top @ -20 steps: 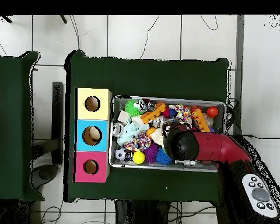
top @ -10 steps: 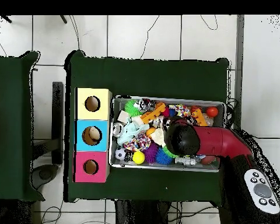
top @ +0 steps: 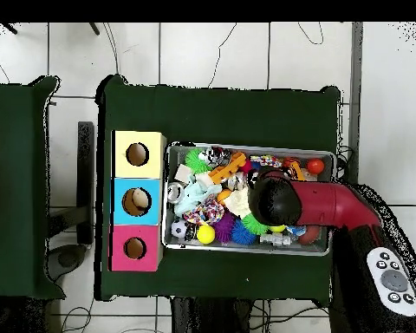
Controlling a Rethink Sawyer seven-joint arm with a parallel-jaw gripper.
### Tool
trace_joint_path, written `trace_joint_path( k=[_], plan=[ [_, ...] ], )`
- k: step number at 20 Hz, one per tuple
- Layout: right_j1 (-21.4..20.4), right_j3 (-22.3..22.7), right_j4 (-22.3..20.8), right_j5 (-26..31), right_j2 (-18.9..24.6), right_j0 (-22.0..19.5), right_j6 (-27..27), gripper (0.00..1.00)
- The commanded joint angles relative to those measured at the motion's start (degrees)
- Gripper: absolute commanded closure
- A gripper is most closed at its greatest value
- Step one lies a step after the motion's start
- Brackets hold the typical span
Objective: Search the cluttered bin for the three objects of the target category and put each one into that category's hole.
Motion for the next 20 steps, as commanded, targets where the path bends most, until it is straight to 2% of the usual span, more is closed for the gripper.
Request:
trace_joint_path(
  k=[1, 20],
  plan=[
    [2.54, -4.45, -4.07, 7.79, 3.20, 0.23, -8.18, 0.00],
    [4.52, -5.35, -5.57, 3.44, 4.47, -1.45, -6.96, 0.00]
  ],
)
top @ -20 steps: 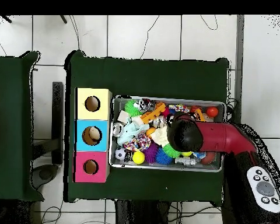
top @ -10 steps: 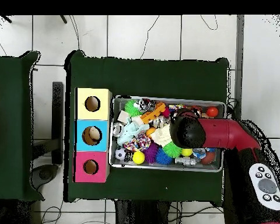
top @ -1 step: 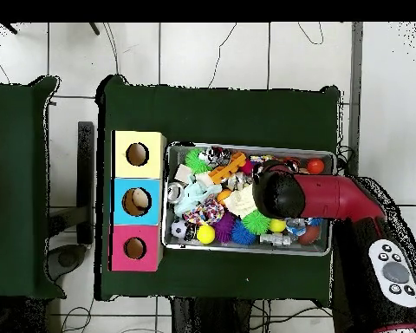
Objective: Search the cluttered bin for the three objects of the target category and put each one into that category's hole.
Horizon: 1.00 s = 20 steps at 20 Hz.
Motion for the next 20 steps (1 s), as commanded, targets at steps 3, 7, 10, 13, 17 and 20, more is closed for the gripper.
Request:
trace_joint_path(
  k=[3, 7, 10, 13, 17, 20],
  plan=[
    [2.79, -2.27, -3.92, 2.22, 4.24, -1.36, -6.84, 0.00],
    [3.04, -2.48, -4.31, 1.76, 3.87, -1.47, -6.70, 0.00],
    [3.41, -2.74, -4.79, 1.30, 3.53, -1.43, -6.60, 0.00],
    [3.82, -3.11, -5.27, 0.82, 3.33, -1.33, -6.61, 0.00],
    [4.41, -3.99, -6.63, -0.06, 2.04, -0.56, -5.83, 0.00],
    [5.18, -5.06, -7.59, -0.42, 1.64, -0.16, -5.04, 0.00]
  ],
)
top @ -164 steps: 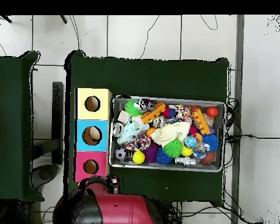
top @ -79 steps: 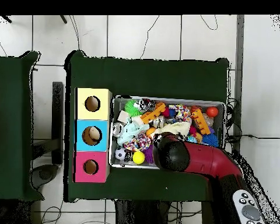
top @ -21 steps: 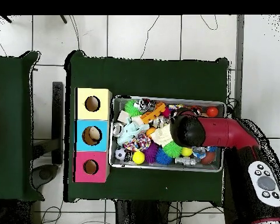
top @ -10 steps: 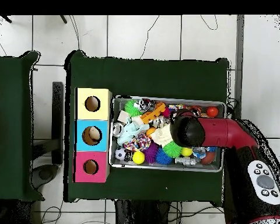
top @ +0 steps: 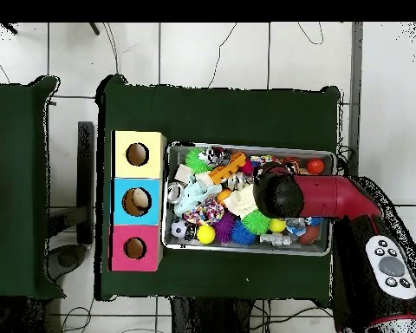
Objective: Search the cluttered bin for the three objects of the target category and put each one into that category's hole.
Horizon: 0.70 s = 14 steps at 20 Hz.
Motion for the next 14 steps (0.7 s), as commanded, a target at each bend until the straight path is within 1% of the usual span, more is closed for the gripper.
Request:
trace_joint_path(
  k=[1, 7, 11, 14],
  plan=[
    [3.09, -3.96, -5.68, -0.57, 1.73, -0.02, -4.87, 0.00],
    [3.82, -3.66, -6.98, -2.37, 2.96, -0.72, -3.86, 0.00],
    [4.43, -3.44, -7.24, -3.77, 3.72, -1.32, -3.28, 0.00],
    [5.20, -2.75, -6.88, -5.14, 5.09, -2.42, -3.15, 0.00]
  ],
)
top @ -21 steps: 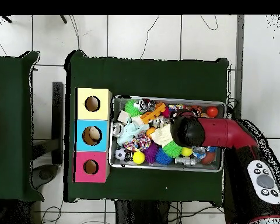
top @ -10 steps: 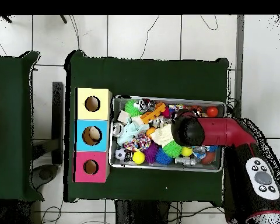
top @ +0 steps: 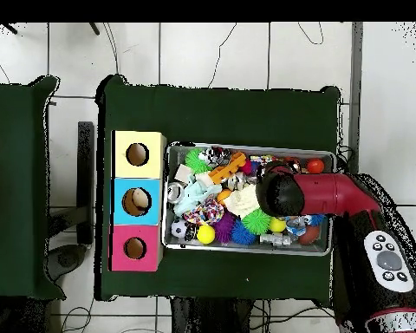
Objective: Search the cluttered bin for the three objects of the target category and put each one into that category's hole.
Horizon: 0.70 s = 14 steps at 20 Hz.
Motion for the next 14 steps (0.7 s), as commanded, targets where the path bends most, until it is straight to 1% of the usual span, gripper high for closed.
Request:
trace_joint_path(
  k=[1, 10, 14],
  plan=[
    [3.71, -0.58, -3.15, -4.62, 5.28, -2.48, -3.06, 0.00],
    [3.75, 1.75, -2.60, -7.54, 7.46, -4.02, -1.87, 0.00],
    [4.53, 2.17, -2.15, -7.28, 7.85, -4.55, -1.64, 0.00]
  ],
)
